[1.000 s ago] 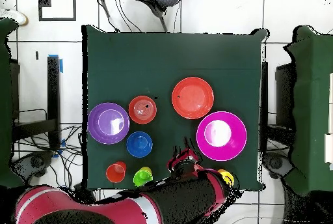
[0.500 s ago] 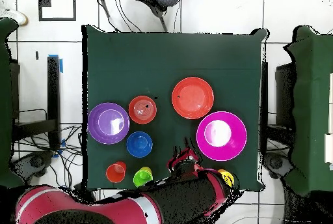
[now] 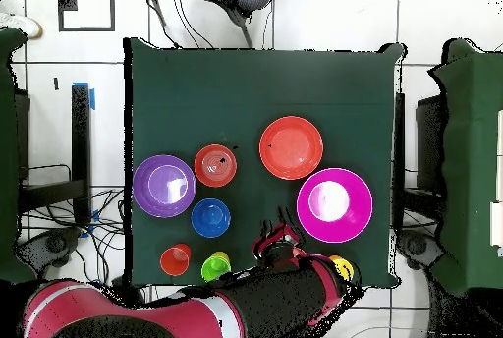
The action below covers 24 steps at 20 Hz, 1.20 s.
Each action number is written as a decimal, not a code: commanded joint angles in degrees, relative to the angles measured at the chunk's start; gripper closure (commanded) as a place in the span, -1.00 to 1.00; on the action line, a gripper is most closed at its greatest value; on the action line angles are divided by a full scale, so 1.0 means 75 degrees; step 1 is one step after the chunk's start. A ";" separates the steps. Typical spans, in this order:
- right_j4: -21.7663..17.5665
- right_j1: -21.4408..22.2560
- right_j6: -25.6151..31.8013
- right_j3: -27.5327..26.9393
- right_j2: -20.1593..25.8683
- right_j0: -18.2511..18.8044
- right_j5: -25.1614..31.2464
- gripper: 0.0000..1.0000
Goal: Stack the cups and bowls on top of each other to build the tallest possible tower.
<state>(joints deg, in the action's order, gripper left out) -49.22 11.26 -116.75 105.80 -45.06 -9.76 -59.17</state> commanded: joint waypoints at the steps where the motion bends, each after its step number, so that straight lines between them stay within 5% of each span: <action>1: -0.0165 -0.0079 -0.0619 -0.0687 0.1286 0.0093 0.0843 -1.00; 24: 0.0737 -0.0023 -0.0512 -0.0302 0.1544 -0.0173 0.0760 -1.00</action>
<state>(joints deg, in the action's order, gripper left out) -48.06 11.27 -116.75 105.80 -43.77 -10.08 -59.17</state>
